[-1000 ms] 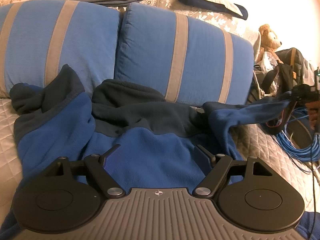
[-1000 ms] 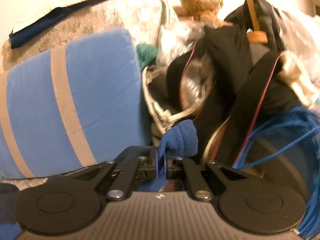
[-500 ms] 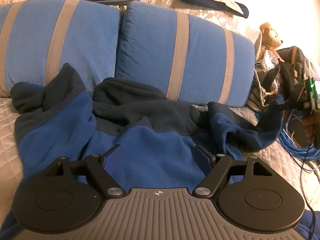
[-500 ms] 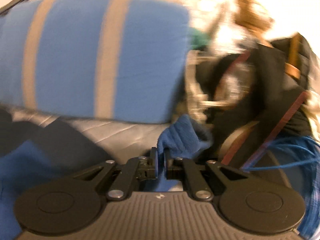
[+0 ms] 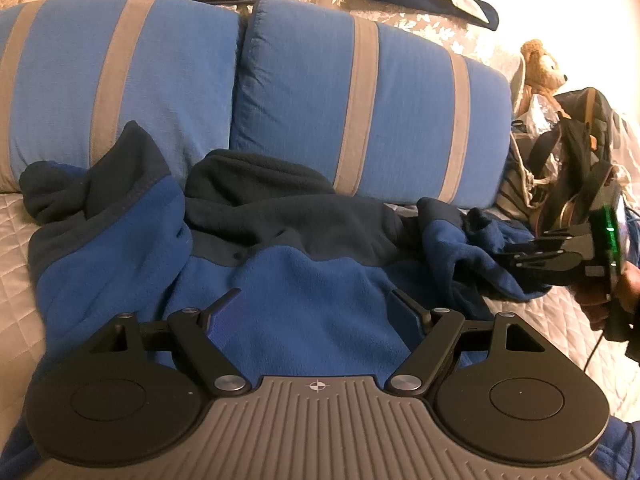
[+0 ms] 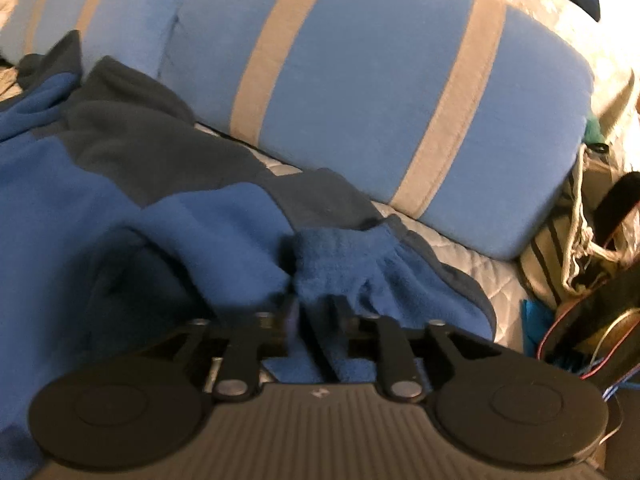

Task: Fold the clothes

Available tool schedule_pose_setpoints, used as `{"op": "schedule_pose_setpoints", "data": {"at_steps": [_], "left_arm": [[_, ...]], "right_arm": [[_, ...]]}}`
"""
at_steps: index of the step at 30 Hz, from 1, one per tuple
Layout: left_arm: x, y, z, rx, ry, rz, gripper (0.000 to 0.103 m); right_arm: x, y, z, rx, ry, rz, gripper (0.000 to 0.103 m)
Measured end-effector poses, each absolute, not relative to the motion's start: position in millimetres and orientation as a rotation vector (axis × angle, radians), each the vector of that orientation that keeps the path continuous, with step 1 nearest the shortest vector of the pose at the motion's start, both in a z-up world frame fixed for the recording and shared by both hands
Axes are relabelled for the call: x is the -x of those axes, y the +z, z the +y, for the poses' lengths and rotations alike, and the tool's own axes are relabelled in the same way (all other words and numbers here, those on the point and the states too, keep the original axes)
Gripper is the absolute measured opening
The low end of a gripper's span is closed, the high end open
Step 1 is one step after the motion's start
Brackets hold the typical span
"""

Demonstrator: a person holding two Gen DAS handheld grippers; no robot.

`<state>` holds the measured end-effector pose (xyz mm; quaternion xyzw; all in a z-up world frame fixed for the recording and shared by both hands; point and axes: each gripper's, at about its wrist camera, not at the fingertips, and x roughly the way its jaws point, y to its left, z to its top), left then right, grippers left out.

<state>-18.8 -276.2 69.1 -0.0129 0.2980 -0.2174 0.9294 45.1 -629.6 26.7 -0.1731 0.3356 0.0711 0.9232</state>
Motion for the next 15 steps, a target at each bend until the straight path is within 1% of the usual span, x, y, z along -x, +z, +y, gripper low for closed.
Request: {"op": "schedule_pose_setpoints", "data": {"at_steps": [4, 9, 15], "left_arm": [[18.2, 69.2, -275.1, 0.035, -0.440, 0.607, 0.078], [18.2, 69.6, -276.3, 0.029, -0.442, 0.606, 0.078], [17.2, 68.9, -275.7, 0.028, -0.441, 0.611, 0.078]], "right_arm": [[-37.0, 36.5, -638.7, 0.340, 0.175, 0.665, 0.045], [-39.1, 50.8, -656.2, 0.333, 0.147, 0.648, 0.045], [-57.6, 47.1, -673.8, 0.347, 0.114, 0.673, 0.044]]}}
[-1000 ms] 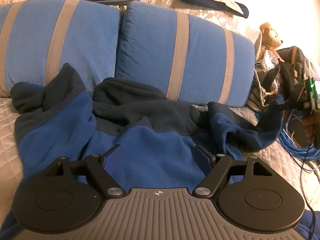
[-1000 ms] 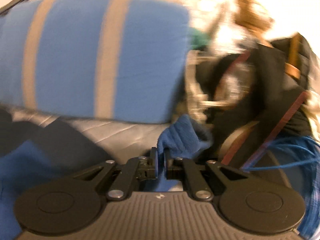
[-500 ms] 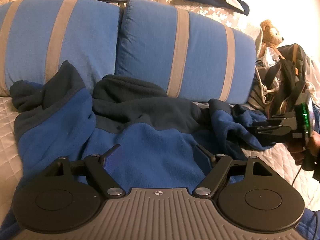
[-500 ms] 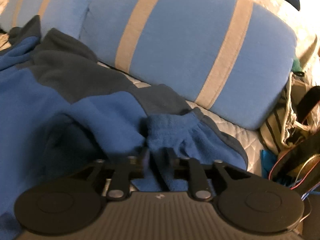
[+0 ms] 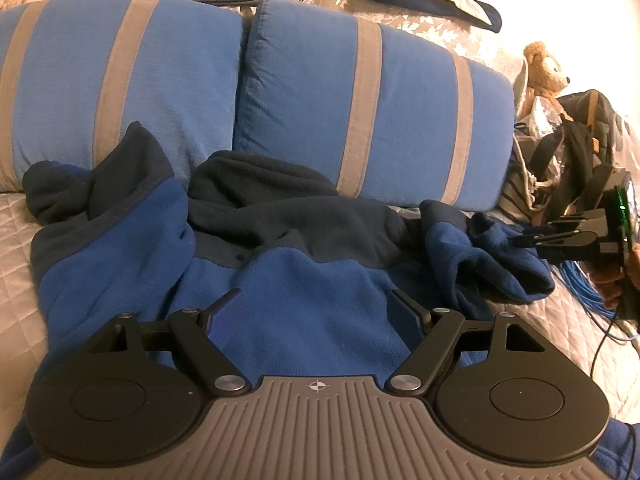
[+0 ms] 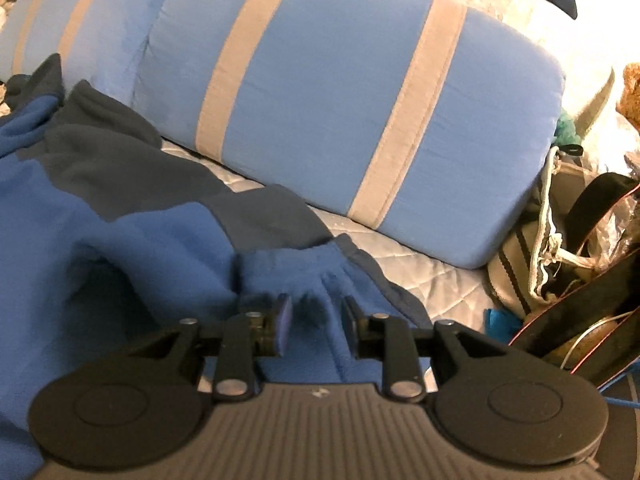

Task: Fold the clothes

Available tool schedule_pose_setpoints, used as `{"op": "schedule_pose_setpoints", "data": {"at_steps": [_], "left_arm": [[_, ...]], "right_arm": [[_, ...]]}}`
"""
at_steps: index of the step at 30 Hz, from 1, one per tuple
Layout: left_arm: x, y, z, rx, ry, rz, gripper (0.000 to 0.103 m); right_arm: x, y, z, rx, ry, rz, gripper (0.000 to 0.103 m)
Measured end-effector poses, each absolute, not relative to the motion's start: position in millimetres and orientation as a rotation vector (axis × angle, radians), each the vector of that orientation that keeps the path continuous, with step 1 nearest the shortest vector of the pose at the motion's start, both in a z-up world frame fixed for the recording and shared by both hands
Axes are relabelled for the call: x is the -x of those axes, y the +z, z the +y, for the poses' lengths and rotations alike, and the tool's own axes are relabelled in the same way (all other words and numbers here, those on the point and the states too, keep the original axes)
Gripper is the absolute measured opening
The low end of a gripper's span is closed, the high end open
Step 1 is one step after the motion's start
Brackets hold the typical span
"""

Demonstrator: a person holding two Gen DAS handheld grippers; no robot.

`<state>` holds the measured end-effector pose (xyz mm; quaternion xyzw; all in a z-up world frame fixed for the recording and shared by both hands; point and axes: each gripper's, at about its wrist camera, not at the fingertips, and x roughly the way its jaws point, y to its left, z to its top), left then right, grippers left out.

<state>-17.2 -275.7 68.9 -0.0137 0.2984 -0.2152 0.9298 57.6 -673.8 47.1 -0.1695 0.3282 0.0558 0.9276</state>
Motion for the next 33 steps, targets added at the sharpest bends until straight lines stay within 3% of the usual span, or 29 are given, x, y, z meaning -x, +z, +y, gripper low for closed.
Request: {"op": "schedule_pose_setpoints", "data": {"at_steps": [11, 12, 14, 16, 24, 33], "left_arm": [[15.6, 67.5, -277.5, 0.020, -0.443, 0.622, 0.078], [15.6, 67.3, -277.6, 0.020, -0.443, 0.622, 0.078], [15.4, 67.2, -277.8, 0.019, -0.443, 0.622, 0.078], [15.6, 66.8, -278.4, 0.016, -0.440, 0.622, 0.078], [17.7, 67.9, -279.1, 0.010, -0.422, 0.592, 0.078], [18.8, 69.8, -277.4, 0.013, -0.411, 0.566, 0.078]], "right_arm": [[-71.2, 34.6, -676.0, 0.396, 0.162, 0.710, 0.041], [-72.2, 34.4, -676.2, 0.394, 0.166, 0.716, 0.037], [-74.3, 33.9, -676.6, 0.390, 0.172, 0.727, 0.017], [-75.3, 35.3, -677.0, 0.386, 0.163, 0.729, 0.008], [-64.4, 72.9, -707.1, 0.318, 0.028, 0.637, 0.005], [10.1, 148.3, -825.5, 0.115, -0.505, 0.396, 0.002]]}}
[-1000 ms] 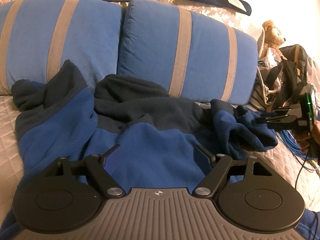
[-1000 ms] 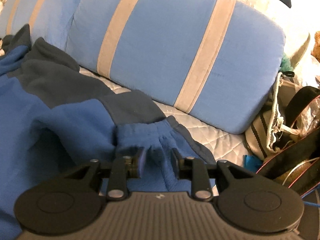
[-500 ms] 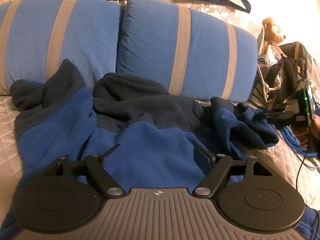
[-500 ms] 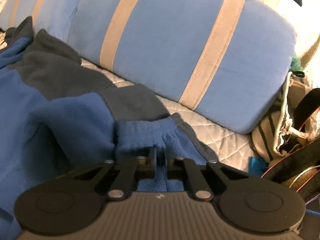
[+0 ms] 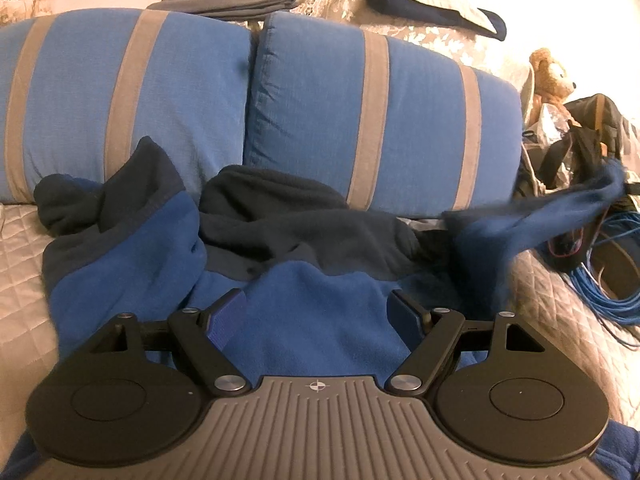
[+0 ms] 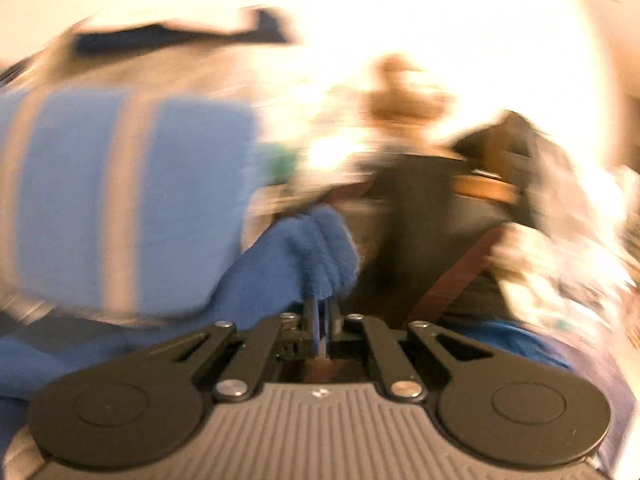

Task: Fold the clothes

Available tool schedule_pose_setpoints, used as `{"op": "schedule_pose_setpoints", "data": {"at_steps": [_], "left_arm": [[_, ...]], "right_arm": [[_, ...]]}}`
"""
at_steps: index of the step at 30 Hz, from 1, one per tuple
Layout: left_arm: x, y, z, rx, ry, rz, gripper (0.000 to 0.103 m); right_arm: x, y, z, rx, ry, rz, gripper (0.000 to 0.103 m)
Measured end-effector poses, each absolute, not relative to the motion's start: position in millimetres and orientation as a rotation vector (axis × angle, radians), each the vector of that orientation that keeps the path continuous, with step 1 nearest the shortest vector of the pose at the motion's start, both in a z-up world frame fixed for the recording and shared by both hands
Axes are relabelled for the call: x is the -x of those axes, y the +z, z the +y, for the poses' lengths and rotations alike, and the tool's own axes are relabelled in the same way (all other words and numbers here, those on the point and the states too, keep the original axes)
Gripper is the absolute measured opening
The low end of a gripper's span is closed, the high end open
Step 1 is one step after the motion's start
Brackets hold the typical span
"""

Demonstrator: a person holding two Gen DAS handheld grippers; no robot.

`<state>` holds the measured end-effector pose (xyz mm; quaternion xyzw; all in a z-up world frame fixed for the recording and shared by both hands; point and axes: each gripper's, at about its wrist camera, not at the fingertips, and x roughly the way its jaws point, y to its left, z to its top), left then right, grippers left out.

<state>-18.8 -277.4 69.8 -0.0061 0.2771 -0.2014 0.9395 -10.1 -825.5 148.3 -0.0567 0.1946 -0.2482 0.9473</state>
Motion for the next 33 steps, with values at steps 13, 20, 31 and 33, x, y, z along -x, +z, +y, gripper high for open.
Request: {"op": "schedule_pose_setpoints", "data": {"at_steps": [13, 20, 31, 33], "left_arm": [[18.5, 69.3, -277.7, 0.001, -0.408, 0.570, 0.078], [17.3, 67.8, -277.6, -0.005, -0.407, 0.578, 0.078], [17.3, 67.6, -278.1, -0.011, -0.415, 0.579, 0.078], [17.8, 67.8, -278.2, -0.011, -0.416, 0.578, 0.078]], "right_arm": [[116.5, 65.9, -920.0, -0.281, -0.891, 0.541, 0.001], [118.1, 57.8, -914.1, -0.256, -0.923, 0.566, 0.001], [126.5, 53.9, -897.4, -0.155, -0.862, 0.575, 0.039], [129.6, 57.3, -892.5, -0.118, -0.843, 0.557, 0.045]]}}
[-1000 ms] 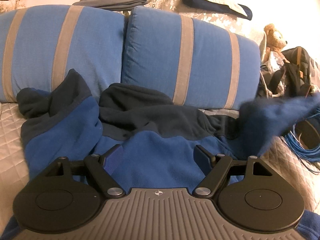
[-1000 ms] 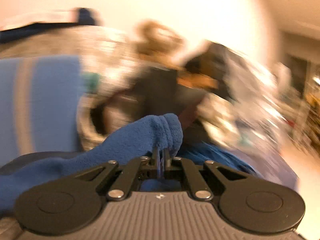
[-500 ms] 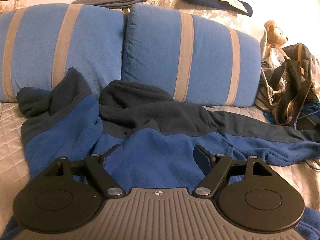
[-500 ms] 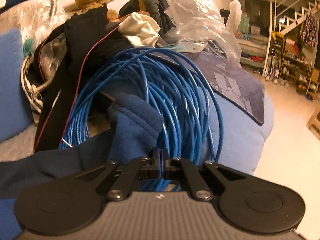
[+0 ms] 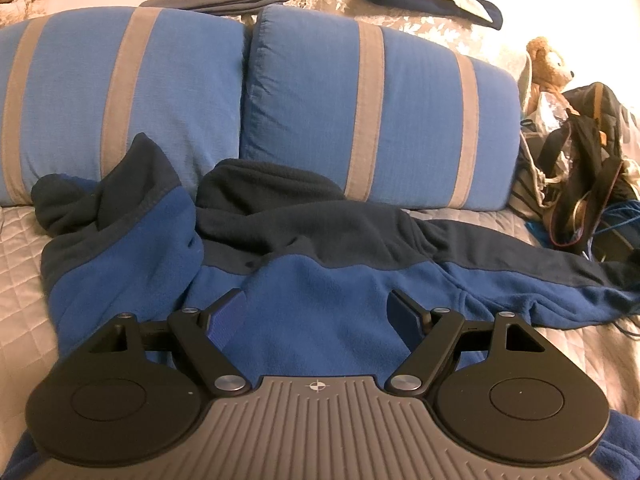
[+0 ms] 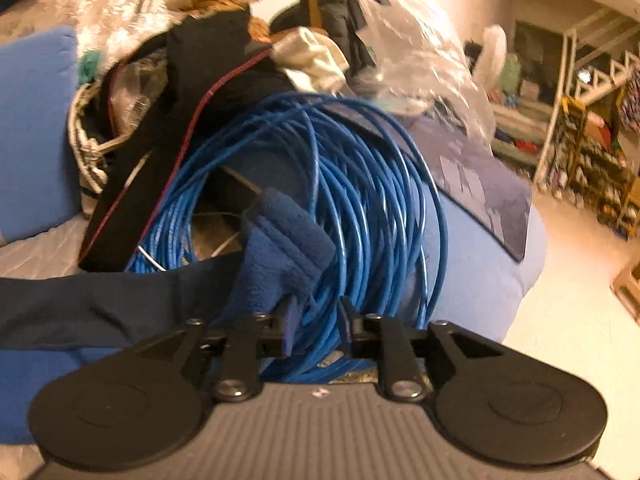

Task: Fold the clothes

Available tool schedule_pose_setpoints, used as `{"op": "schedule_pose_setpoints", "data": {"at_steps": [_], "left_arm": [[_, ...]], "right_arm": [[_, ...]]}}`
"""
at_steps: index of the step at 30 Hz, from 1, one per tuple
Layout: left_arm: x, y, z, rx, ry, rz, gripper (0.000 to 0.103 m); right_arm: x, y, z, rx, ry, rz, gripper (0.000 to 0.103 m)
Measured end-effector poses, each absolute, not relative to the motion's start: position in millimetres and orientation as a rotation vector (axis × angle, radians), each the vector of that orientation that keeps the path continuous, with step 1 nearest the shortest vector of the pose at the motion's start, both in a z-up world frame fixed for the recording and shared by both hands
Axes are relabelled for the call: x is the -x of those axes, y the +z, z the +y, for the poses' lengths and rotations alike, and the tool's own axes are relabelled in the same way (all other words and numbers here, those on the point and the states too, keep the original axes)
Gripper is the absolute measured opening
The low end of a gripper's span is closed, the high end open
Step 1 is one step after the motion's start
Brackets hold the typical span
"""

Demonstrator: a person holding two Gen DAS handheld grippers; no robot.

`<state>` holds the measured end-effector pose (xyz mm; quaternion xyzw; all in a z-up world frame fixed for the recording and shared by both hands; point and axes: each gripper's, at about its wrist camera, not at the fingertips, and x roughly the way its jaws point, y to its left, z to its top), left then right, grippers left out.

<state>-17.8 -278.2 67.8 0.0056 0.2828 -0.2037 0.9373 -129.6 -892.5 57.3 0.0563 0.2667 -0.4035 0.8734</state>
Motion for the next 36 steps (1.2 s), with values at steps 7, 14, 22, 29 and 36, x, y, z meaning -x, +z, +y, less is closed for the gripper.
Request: {"op": "schedule_pose_setpoints", "data": {"at_steps": [7, 14, 22, 29, 36], "left_arm": [[17.9, 67.5, -278.3, -0.013, -0.415, 0.579, 0.078], [16.3, 66.9, -279.8, -0.018, -0.411, 0.585, 0.078], [17.1, 68.2, -279.2, -0.020, -0.408, 0.573, 0.078], [23.4, 78.5, -273.1, -0.010, -0.379, 0.533, 0.077], [43.1, 116.0, -263.3, -0.096, -0.397, 0.474, 0.078]], "right_arm": [[120.1, 69.7, -888.2, 0.000, -0.809, 0.510, 0.062], [83.4, 52.9, -898.6, 0.210, -0.924, 0.649, 0.063], [80.3, 60.0, -883.9, 0.257, -0.978, 0.650, 0.076], [96.4, 107.8, -838.7, 0.183, -0.802, 0.542, 0.103], [95.0, 165.3, -772.0, 0.133, -0.500, 0.472, 0.103]]}}
